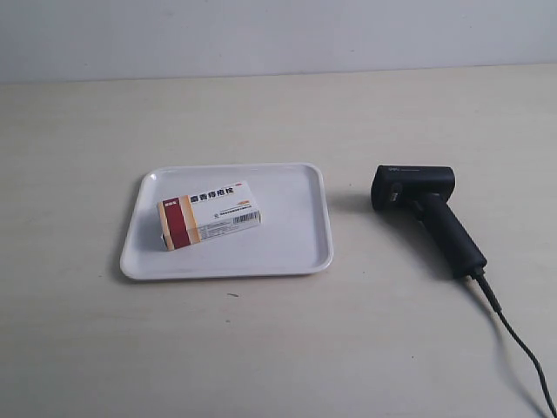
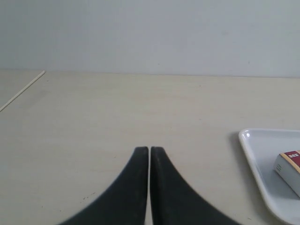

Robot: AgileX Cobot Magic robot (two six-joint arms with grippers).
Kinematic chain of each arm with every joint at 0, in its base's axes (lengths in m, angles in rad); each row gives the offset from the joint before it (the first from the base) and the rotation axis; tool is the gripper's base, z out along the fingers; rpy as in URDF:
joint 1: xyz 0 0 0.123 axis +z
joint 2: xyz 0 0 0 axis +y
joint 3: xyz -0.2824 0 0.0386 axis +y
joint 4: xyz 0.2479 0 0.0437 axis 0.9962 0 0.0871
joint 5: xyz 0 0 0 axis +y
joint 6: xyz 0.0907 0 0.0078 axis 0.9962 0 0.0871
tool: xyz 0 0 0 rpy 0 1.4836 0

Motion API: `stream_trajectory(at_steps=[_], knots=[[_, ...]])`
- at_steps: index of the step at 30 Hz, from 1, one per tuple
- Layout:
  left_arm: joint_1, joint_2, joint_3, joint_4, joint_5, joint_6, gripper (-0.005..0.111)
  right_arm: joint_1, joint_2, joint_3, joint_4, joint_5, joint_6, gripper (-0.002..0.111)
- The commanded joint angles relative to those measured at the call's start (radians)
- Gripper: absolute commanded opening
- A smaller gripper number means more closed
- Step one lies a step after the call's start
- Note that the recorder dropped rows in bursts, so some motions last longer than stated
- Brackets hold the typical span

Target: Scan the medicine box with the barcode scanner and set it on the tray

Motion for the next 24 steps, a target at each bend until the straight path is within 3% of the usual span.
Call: stream_trajectory(at_steps=[1,13,21,24], knots=[[0.001,-0.006,-0.001,-0.006,0.0,0.0,0.004,-0.003,-0.004,0.005,-0.002,-0.005,-0.006,0.001],[0.001,-0.006,-0.001,-0.006,0.0,0.0,0.004,-0.003,-0.009,0.016,0.019,-0.007,-0.006,0.001],[0.001,-0.006,-0.001,-0.006,0.0,0.0,0.004,-0.003,-0.135,0.308,0.116,-0.171,-0.001,0.001],[0.001,-0.006,-0.001,-0.006,0.0,0.0,0.004,-0.003,-0.204,0.339,0.13,-0.178,-0.009,0.001]])
